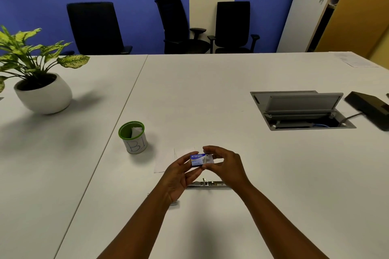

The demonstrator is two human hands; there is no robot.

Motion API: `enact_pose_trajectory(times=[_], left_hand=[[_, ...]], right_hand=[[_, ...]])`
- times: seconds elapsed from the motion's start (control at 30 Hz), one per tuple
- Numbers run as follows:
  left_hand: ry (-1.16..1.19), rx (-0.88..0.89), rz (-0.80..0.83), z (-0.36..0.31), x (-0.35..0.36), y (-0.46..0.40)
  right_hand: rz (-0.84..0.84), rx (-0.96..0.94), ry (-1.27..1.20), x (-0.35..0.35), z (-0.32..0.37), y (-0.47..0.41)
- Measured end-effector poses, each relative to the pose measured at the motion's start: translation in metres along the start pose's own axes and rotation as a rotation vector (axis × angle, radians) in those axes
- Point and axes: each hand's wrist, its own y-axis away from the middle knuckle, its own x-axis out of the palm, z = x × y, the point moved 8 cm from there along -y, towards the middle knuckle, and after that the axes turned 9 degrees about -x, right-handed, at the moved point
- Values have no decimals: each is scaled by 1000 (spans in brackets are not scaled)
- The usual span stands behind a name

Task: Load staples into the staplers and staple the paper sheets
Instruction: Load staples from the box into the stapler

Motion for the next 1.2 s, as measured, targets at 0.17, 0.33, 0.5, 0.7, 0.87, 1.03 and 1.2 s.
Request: enact_pose_trajectory(times=[0.17,0.33,0.5,0.7,0.87,1.03,1.2], left_hand=[[-72,56,-112,-8,-11,1],[-190,115,-185,-17,-15,4],[-235,118,-206,-20,-17,5],[-205,92,-179,-17,-17,6],[-65,2,-95,-10,-11,6],[-167,19,-143,-9,-11,6],[-183,18,-152,-3,-12,4]], right_hand=[[-53,86,-107,4,-6,3],[-126,271,-350,2,-21,6],[-200,300,-334,-7,-24,7],[-224,297,-343,-16,-21,6],[-193,243,-202,-17,-13,4],[-130,249,27,-13,-11,6],[-181,222,289,-13,-5,10]])
